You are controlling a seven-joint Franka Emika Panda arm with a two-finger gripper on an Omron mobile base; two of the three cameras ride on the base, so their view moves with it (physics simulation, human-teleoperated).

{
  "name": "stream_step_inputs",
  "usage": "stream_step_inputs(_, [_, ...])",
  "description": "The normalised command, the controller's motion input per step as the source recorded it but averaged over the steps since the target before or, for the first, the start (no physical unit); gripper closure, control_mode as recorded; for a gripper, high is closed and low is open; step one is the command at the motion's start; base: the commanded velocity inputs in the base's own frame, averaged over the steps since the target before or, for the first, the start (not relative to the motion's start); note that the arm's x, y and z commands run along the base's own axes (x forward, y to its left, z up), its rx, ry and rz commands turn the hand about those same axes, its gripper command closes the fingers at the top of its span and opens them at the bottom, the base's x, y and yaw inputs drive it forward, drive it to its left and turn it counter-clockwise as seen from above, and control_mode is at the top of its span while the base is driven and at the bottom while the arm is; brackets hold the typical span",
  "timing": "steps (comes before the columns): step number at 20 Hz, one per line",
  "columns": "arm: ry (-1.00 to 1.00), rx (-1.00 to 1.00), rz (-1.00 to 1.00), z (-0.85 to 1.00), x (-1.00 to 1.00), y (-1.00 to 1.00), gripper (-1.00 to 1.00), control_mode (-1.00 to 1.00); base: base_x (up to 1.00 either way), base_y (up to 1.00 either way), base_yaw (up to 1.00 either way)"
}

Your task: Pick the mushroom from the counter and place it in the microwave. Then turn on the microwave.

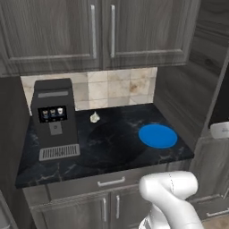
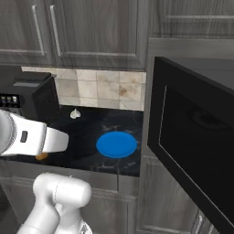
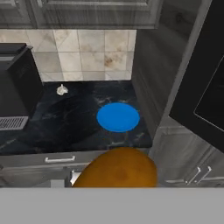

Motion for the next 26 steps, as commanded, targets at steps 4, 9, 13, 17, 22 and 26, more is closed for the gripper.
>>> stream_step_inputs(4, [0.0,0.0,0.0,0.0,0.0,0.0,1.0,1.0,-0.99,0.0,0.0])
stream_step_inputs(9, [0.0,0.0,0.0,0.0,0.0,0.0,1.0,1.0,-0.91,-0.09,0.0])
stream_step_inputs(13, [0.0,0.0,0.0,0.0,0.0,0.0,1.0,1.0,-0.57,-0.26,0.0])
stream_step_inputs(17, [0.0,0.0,0.0,0.0,0.0,0.0,1.0,1.0,-0.2,-0.52,0.0])
stream_step_inputs(22, [0.0,0.0,0.0,0.0,0.0,0.0,1.0,1.0,-0.01,-0.7,0.0])
stream_step_inputs(26, [0.0,0.0,0.0,0.0,0.0,0.0,1.0,1.0,0.0,-0.78,0.0])
